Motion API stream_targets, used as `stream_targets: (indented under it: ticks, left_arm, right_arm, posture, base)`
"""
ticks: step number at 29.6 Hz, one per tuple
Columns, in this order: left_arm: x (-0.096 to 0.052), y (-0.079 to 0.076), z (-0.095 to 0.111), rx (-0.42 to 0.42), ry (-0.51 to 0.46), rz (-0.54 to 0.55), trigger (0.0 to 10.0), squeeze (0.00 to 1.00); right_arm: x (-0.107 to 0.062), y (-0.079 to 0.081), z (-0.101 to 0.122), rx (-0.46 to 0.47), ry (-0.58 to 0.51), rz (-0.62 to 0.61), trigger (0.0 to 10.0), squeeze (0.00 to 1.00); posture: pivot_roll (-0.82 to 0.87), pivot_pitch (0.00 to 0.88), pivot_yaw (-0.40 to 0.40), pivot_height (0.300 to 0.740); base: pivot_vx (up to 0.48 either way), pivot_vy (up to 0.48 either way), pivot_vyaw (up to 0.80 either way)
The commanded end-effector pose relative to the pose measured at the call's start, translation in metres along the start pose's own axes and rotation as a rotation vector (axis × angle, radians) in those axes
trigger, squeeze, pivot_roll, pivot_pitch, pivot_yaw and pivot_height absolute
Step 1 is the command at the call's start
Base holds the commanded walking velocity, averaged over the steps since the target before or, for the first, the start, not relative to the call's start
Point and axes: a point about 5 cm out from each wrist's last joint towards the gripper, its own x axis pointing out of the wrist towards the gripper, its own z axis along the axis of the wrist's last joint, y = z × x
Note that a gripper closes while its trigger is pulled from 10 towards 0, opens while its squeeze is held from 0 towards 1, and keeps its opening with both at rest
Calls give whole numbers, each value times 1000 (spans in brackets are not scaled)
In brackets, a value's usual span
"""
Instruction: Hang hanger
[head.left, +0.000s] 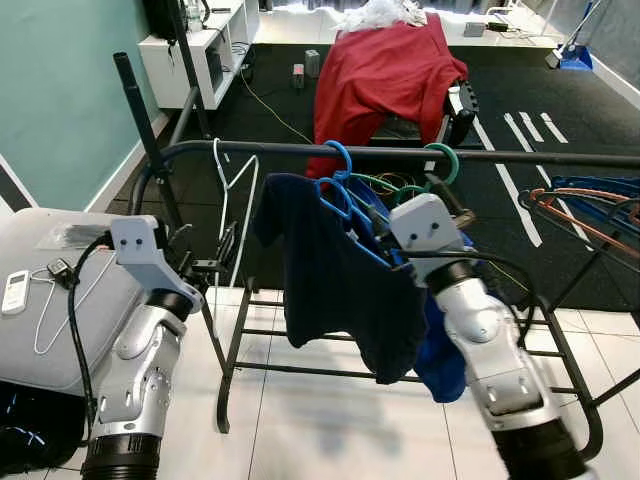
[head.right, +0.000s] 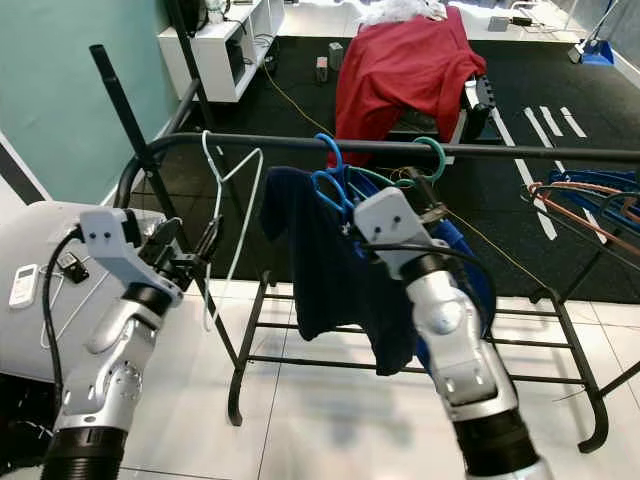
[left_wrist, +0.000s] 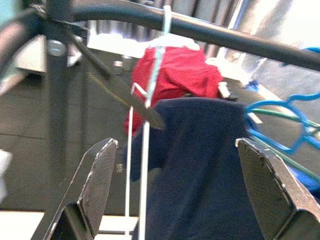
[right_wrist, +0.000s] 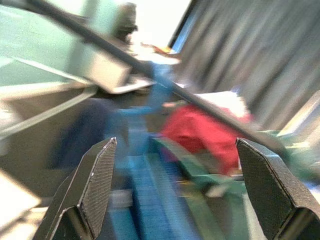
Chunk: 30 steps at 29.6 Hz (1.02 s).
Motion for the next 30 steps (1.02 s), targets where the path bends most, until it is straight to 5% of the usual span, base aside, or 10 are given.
stream_targets:
  ticks: [1,9,20,30]
  left_arm:
    - [-3,7,-2,69,27,35,10000,0]
    - [-9,13,-5,155,56,103,10000,0]
    - [-13,15,-4,294,64,165,10000,0]
    - [-15,18,-4,316,76,180,10000,0]
  right_arm:
    - [-4,12,-8,50,53,74,10000,0]
    - [-8,13,-28,59,160,88,10000,0]
    - [7,-32,-59,12,231,-3,10000,0]
    - [17,-30,-74,129,284,38,10000,0]
  posture:
    - [-151,119,17,740]
    - [-139,110,17,740]
    - [-119,121,22,740]
    - [-106,130,24,740]
  base:
    - [0,0,0]
    - [0,0,0]
    - [0,0,0]
    - [0,0,0]
